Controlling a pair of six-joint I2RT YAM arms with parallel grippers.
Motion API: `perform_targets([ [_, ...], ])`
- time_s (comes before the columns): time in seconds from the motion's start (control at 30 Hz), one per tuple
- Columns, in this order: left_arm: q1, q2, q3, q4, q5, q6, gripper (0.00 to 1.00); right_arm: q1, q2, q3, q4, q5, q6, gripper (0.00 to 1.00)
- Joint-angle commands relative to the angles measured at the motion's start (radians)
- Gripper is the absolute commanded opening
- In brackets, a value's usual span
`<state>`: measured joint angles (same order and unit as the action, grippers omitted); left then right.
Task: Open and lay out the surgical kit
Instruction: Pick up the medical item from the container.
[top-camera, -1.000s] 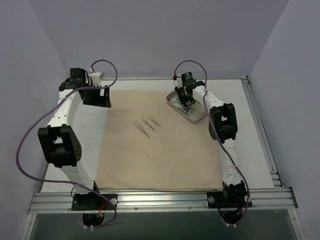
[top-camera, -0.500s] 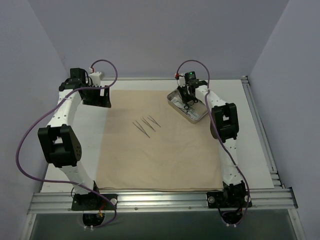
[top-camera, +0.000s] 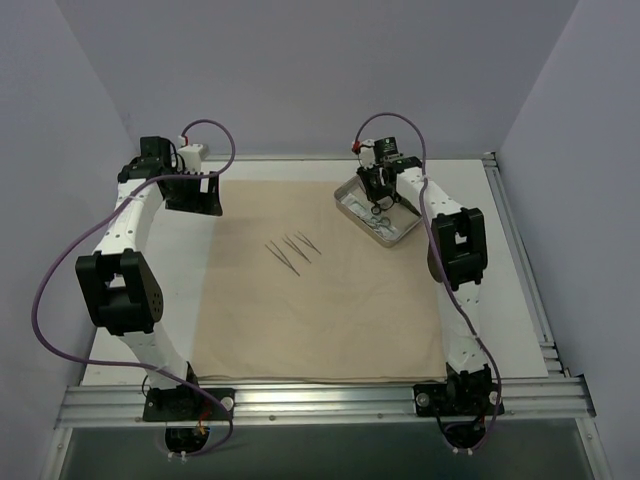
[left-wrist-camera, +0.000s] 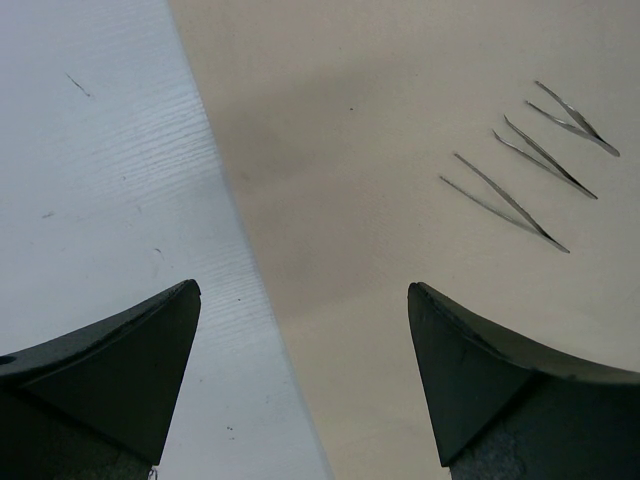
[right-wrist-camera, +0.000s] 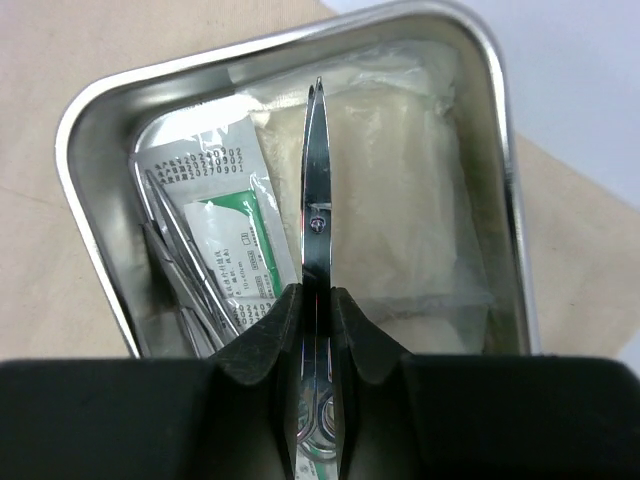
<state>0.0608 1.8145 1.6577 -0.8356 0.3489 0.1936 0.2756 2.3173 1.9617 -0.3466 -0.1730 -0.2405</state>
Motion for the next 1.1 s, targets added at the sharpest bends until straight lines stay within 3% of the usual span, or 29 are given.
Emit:
perform_targets([
  [0.0, 0.005, -0.040, 0.043, -0.003, 0.021, 0.015, 0.94, -0.003, -0.119, 0.000, 0.028, -0.007, -0.010, 0.00],
  [0.7, 0.005, -0.046, 0.045, -0.010, 0.024, 0.024, 0.94, -0.013, 0.019, 0.009, 0.028, 0.035, 0.001, 0.00],
  [1.07, 0.005, -0.043, 0.047, -0.011, 0.033, 0.026, 0.94, -0.015, 0.010, 0.005, 0.031, 0.049, 0.004, 0.10],
])
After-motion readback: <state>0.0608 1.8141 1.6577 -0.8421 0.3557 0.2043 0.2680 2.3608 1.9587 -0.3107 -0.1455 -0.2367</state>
